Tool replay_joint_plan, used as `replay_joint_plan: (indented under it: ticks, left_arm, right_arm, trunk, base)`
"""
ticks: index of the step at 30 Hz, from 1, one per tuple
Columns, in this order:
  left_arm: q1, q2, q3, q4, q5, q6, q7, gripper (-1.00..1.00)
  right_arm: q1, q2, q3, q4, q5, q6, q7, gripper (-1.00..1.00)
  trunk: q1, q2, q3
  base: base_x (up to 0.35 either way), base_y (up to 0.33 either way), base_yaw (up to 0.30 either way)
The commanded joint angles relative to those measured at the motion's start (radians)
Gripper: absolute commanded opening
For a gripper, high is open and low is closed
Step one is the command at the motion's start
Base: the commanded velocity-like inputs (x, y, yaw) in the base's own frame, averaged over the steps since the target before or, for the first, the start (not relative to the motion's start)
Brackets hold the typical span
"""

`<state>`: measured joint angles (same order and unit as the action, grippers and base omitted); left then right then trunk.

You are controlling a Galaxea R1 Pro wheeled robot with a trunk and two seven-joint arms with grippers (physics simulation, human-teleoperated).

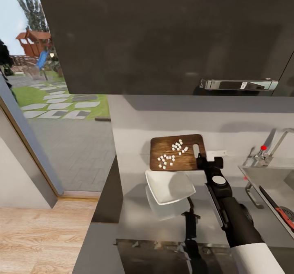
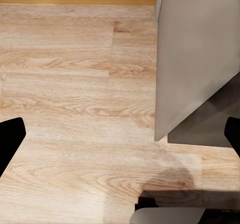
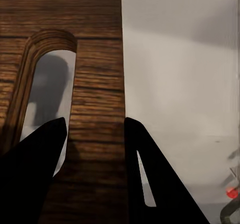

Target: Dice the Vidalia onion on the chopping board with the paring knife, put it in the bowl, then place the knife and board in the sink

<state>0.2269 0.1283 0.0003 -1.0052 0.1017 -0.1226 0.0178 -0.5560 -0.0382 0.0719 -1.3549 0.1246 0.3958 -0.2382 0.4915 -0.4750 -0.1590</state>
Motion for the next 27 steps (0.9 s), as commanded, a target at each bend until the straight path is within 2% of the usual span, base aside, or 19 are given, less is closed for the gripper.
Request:
replay_joint_plan:
  ticks: [1, 10, 23, 27]
  left_arm:
    - [0.000, 0.001, -0.002, -0.001, 0.010, -0.002, 0.002, 1.00]
    - [0.000, 0.001, -0.002, 0.000, 0.010, -0.002, 0.002, 1.00]
    - [0.000, 0.001, -0.002, 0.000, 0.010, -0.002, 0.002, 1.00]
    - [0.000, 0.001, -0.002, 0.000, 0.010, -0.002, 0.002, 1.00]
  right_arm:
    - [-0.001, -0.004, 0.003, -0.001, 0.009, 0.009, -0.003, -1.00]
    - [-0.001, -0.009, 0.003, -0.001, 0.007, 0.008, -0.004, -1.00]
    - [-0.001, -0.009, 0.006, -0.001, 0.007, 0.008, -0.005, -1.00]
    - [-0.001, -0.008, 0.006, -0.001, 0.021, 0.008, -0.006, -1.00]
  trunk:
    - [0.001, -0.002, -0.002]
    - [0.001, -0.002, -0.002]
    - [0.001, -0.002, -0.002]
    - [0.001, -0.002, -0.002]
  base:
    - [0.000, 0.000, 0.000]
    - [0.000, -0.085, 0.000]
    - [0.000, -0.006, 0.000]
    - [0.000, 0.000, 0.000]
